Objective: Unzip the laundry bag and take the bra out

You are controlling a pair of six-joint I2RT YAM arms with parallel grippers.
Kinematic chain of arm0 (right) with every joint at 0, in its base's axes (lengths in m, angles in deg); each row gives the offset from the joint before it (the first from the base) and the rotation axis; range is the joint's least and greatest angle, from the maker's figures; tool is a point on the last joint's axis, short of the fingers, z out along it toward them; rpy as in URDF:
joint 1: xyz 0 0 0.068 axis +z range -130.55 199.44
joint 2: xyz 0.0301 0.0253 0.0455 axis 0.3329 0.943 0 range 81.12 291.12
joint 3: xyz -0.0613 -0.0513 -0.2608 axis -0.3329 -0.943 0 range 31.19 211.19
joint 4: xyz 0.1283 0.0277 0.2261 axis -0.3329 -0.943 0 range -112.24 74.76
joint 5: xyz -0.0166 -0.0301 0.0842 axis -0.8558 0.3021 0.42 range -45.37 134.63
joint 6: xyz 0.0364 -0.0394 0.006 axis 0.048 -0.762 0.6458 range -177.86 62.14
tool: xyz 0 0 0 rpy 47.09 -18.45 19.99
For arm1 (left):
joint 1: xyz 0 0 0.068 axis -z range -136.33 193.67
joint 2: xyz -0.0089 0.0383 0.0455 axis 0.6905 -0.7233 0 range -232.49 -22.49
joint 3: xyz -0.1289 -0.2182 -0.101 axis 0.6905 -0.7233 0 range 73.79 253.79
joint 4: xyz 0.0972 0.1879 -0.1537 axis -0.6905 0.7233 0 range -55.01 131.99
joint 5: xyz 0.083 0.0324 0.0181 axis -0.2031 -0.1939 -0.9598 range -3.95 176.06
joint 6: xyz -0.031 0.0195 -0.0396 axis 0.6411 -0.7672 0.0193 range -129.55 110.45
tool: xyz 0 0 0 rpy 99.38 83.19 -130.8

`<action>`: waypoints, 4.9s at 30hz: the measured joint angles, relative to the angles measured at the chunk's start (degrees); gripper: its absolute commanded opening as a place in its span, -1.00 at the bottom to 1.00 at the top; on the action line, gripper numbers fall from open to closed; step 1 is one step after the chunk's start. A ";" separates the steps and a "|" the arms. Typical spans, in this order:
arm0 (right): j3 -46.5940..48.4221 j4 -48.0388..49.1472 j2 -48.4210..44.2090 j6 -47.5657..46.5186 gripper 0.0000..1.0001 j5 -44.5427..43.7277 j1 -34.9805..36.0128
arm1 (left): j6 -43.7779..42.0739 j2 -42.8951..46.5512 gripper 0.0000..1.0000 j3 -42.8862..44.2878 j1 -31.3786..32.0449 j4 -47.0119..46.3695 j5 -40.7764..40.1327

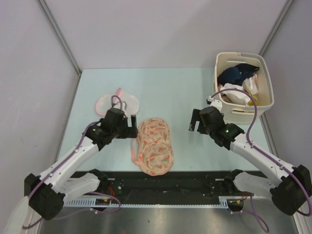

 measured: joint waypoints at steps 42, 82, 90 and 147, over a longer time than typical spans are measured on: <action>-9.81 9.14 2.75 7.39 0.89 2.12 25.38 | 15.04 -14.67 -0.55 -0.11 8.76 -17.81 1.46; -9.62 37.11 26.10 13.35 -1.00 20.63 15.41 | 17.20 -0.22 0.44 -22.14 10.93 -14.51 9.86; -10.54 30.75 18.32 15.98 -1.00 8.98 19.71 | 14.73 -22.08 0.39 -11.89 10.91 -24.81 10.45; 6.40 18.32 34.51 -16.13 -0.04 -15.21 42.34 | 3.02 -14.08 0.46 3.63 -1.70 -7.23 10.54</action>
